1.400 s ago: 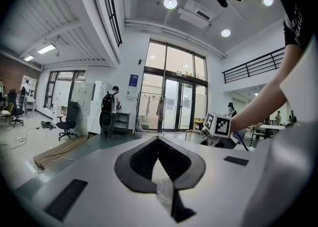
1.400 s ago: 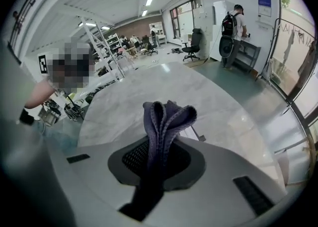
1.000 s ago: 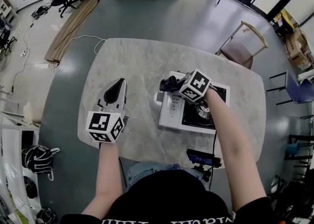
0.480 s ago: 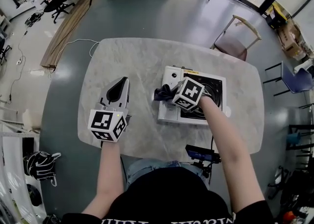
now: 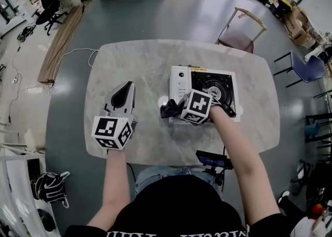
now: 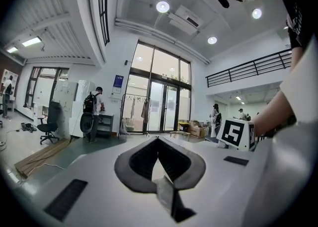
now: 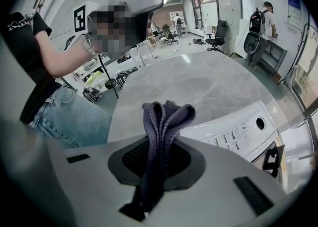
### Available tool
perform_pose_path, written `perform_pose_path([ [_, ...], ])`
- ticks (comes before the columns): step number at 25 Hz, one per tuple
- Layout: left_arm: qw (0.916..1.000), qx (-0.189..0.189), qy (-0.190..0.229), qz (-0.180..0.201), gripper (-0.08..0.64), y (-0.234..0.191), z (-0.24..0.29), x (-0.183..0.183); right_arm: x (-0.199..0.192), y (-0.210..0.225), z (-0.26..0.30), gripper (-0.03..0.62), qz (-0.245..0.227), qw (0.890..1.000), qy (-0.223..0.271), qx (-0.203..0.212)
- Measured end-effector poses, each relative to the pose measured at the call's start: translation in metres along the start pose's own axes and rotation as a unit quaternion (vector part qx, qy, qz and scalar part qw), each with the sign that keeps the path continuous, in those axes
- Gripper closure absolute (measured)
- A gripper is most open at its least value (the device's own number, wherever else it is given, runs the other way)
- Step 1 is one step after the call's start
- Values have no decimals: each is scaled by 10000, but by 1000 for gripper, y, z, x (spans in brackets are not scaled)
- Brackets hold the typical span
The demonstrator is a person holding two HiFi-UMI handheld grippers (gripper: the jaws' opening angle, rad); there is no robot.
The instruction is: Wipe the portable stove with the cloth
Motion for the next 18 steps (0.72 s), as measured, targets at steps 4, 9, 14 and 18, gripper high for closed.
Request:
perform_pose_path([
  [4,9998,-177,6,13,549,5,3,0,0,-14,5,529,-41,10000,-30,34],
  [9,9995,-325,19,17,549,9,7,1,-5,-18,4,529,148,9998,131,-52],
  [14,9993,-383,35,8,549,3,6,2,-9,-28,4,529,384,9991,124,-144],
  [18,9991,-428,34,-19,549,3,3,0,-13,-34,-6,529,472,9979,149,-413],
])
Point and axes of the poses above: the fingertips, and each gripper's own axes: z forward along the fingers, y to its right, x out of its top, the point moved 1 cm from there along -z, backward along the fingers, and after that the axes turned 2 degrees about -y, right-handed, at the moved point
